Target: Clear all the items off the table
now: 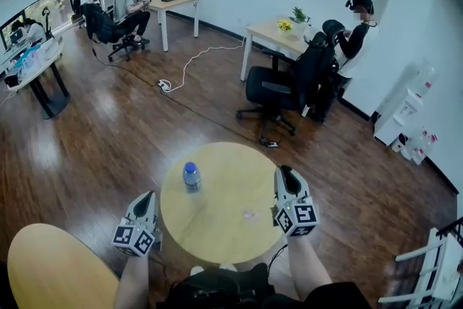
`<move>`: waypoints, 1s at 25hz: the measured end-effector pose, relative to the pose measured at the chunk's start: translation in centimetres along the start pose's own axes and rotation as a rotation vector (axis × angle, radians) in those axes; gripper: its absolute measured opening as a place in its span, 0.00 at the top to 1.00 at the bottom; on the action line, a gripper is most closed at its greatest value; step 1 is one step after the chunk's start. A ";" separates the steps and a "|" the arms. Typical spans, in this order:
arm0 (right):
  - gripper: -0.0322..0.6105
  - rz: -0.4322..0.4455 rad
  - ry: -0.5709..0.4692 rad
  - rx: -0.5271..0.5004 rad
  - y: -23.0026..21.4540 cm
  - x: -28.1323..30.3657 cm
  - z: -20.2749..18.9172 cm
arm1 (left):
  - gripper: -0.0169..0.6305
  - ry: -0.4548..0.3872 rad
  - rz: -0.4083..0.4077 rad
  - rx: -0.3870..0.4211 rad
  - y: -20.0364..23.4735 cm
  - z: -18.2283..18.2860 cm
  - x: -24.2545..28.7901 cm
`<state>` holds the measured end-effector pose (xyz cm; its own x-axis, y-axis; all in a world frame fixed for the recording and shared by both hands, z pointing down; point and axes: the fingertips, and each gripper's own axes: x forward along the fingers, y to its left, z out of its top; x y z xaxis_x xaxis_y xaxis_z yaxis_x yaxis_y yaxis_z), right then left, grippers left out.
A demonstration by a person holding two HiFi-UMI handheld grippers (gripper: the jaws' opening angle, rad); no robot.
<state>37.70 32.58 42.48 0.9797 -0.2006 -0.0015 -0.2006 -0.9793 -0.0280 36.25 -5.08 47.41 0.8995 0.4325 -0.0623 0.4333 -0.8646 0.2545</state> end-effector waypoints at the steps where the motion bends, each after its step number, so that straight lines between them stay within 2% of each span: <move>1: 0.87 -0.002 -0.008 0.000 0.1 -0.1 0.3 | 0.97 -0.024 -0.005 0.005 -0.1 0.9 0.2; 5: 0.91 0.012 -0.042 0.021 1.6 -0.5 0.6 | 0.97 -0.103 -0.016 0.045 -0.1 3.7 0.8; 9: 0.94 0.038 -0.058 0.022 3.0 -1.1 0.6 | 0.97 -0.149 -0.003 0.049 -0.1 4.4 0.4; 17: 0.95 0.071 -0.041 0.092 4.5 -1.4 0.6 | 0.97 -0.153 0.060 0.062 1.7 3.7 -1.6; 25: 0.95 0.089 -0.024 0.057 5.0 -1.1 0.0 | 0.97 -0.127 0.117 0.060 3.6 3.1 -3.1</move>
<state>35.67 27.92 42.34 0.9579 -0.2855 -0.0303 -0.2871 -0.9542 -0.0838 35.20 -10.31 45.51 0.9421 0.2957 -0.1579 0.3246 -0.9223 0.2098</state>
